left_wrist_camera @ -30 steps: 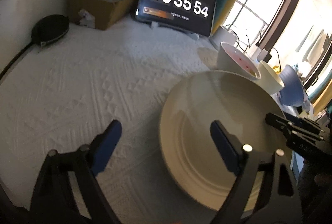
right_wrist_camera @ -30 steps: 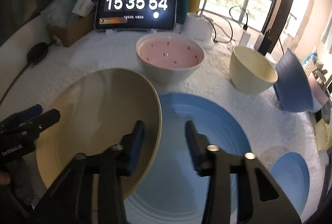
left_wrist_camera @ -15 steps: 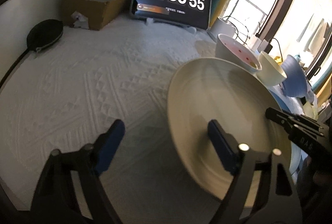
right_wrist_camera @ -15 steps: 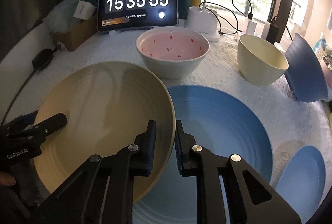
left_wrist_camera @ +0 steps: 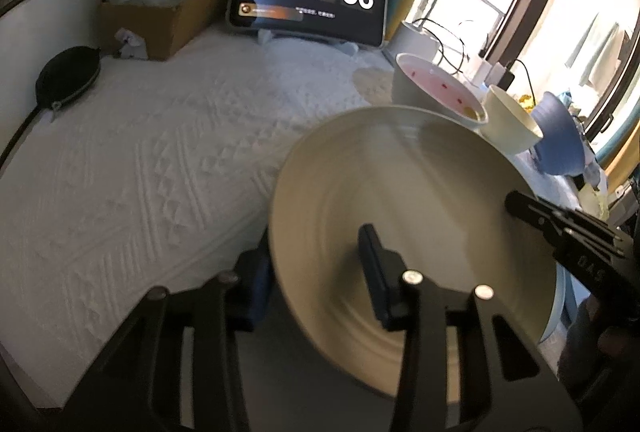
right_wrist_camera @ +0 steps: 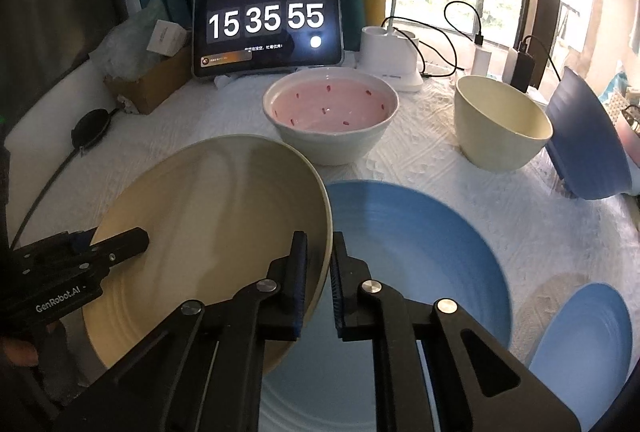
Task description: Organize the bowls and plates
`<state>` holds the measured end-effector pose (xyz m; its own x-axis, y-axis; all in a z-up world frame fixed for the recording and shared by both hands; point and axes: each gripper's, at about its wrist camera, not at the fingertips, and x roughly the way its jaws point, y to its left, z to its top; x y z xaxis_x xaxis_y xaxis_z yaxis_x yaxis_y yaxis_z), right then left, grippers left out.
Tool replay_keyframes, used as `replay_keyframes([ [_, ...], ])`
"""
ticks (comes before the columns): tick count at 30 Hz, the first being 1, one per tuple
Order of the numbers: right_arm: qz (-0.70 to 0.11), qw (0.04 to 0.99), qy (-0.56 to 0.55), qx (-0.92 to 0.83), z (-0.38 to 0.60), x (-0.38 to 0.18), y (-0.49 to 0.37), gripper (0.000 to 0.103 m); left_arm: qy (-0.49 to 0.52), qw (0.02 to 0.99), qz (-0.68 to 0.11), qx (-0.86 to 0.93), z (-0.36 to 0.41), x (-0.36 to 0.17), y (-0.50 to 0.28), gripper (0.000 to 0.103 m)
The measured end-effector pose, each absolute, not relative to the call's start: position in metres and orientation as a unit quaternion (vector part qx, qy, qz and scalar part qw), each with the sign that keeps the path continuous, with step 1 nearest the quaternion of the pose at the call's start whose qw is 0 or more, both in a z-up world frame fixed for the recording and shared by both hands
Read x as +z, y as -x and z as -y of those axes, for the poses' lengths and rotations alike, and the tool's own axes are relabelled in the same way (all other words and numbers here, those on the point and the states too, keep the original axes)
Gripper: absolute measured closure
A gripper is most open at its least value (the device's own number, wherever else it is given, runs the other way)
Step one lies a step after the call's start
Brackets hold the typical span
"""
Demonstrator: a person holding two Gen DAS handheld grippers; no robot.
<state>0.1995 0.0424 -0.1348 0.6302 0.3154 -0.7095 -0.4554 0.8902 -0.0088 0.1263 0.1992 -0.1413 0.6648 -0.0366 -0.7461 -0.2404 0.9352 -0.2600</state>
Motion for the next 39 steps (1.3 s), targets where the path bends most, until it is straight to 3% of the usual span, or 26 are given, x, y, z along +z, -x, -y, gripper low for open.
replay_keyframes([
  [10,-0.356,0.906,0.081,0.216,-0.029,-0.119,-0.186,0.091,0.156,0.908,-0.386,0.053,-0.183,-0.117,-0.113,0.062],
  [39,-0.304,0.938,0.002,0.168,0.114,-0.081,-0.134,0.091,0.073,0.931,-0.359,-0.007,-0.043,-0.066,-0.1,0.062],
])
